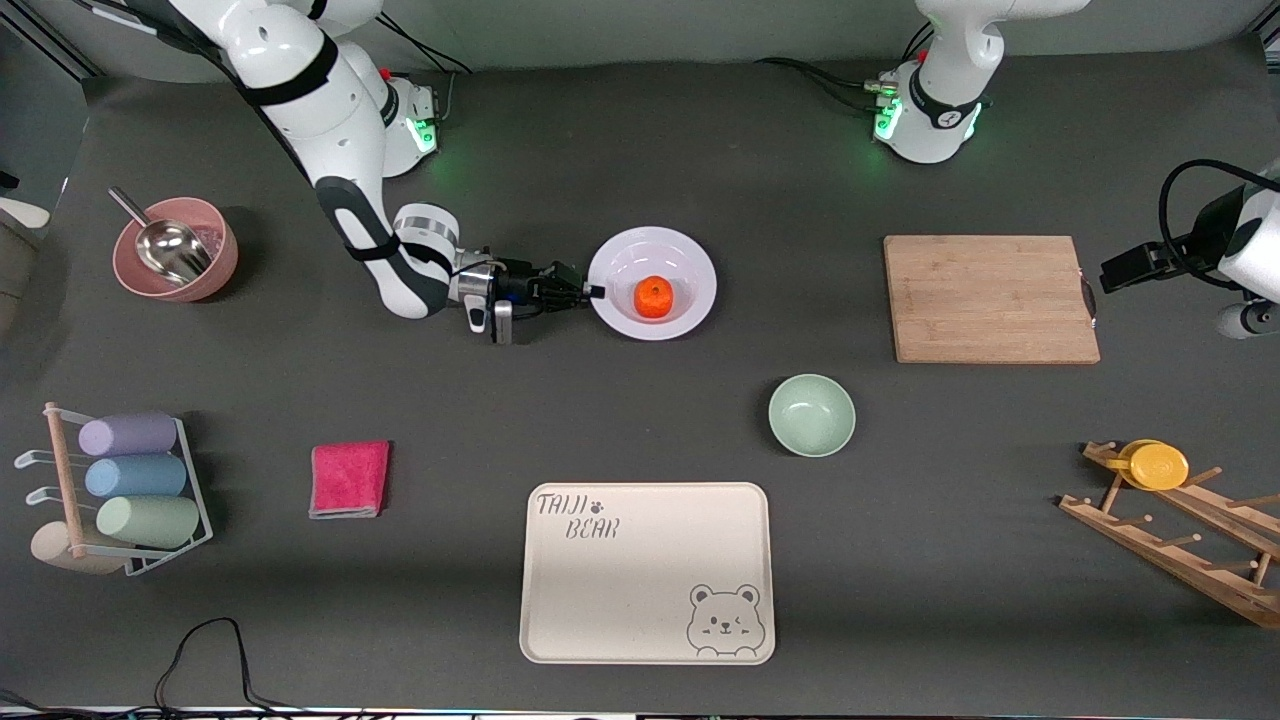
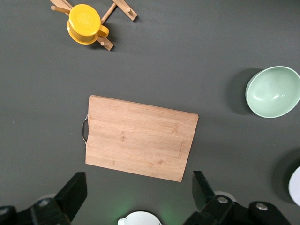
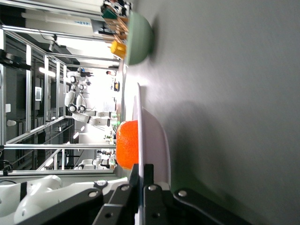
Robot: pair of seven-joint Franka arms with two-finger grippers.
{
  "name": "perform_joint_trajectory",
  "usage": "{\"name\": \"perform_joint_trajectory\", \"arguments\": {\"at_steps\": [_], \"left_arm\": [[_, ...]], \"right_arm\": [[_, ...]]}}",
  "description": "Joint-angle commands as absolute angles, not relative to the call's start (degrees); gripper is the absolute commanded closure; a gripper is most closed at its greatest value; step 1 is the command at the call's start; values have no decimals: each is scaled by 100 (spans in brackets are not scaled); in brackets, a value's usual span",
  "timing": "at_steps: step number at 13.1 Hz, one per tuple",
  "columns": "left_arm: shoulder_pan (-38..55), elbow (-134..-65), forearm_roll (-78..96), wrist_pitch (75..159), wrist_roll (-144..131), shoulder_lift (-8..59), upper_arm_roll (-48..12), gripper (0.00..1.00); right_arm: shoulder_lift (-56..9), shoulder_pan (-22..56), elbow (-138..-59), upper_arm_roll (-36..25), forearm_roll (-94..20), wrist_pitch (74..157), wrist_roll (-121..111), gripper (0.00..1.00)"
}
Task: Place orange and plate with both arms
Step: 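Grip the plate rim with the right gripper and lift it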
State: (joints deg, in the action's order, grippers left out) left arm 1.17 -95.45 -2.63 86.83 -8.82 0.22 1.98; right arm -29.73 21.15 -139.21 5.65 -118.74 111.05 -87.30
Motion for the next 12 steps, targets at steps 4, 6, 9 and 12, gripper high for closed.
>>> {"name": "perform_joint_trajectory", "arguments": {"at_steps": [4,6,9,12], "left_arm": [[185,-9316,-264,8499,-729,202,299,0],[150,-9316,-246,8473,-729,193,299,0],[123,-9316,-193,8350,-729,202,308,0],[71,-9308,-167,8402,-721,202,316,0]], "right_arm": [[-1435,1714,-14089,571,-10873,11039,-6745,100],[-1310,1635,-14010,571,-10714,11048,-6373,100],[-1939,1591,-13275,510,-10696,11048,-6372,100],[-2976,1591,-11835,483,-10679,11100,-6014,100]]}}
